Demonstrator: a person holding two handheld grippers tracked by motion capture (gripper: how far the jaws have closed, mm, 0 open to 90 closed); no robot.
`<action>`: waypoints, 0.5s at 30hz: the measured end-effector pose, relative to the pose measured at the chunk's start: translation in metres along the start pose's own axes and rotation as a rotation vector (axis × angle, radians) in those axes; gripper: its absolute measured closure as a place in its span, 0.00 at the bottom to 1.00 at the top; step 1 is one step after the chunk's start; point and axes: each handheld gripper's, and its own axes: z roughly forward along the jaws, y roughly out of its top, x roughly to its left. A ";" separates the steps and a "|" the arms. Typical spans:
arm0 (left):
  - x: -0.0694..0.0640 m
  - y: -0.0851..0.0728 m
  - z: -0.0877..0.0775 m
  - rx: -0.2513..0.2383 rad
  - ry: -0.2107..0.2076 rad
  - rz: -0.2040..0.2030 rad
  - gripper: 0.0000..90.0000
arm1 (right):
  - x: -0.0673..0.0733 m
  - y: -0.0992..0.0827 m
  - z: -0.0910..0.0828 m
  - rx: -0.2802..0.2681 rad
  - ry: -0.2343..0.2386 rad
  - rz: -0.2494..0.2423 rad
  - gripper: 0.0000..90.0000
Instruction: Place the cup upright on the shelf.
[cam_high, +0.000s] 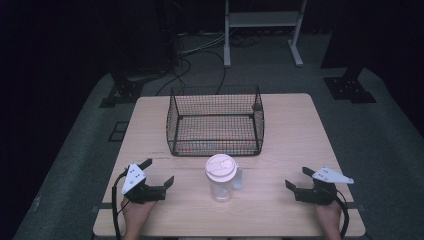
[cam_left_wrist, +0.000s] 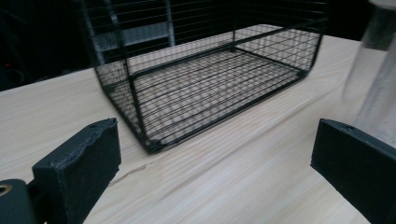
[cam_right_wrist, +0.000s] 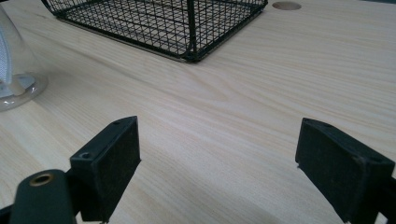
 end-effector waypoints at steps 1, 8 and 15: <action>-0.003 0.004 0.001 -0.002 -0.008 0.010 0.01 | 0.000 0.000 0.000 0.002 0.001 0.004 0.14; -0.007 0.023 0.002 -0.011 -0.076 0.027 0.01 | 0.000 0.000 0.001 0.005 0.003 0.003 0.14; -0.012 0.043 -0.002 -0.047 -0.152 0.037 0.01 | 0.000 0.000 0.001 0.004 0.003 0.005 0.14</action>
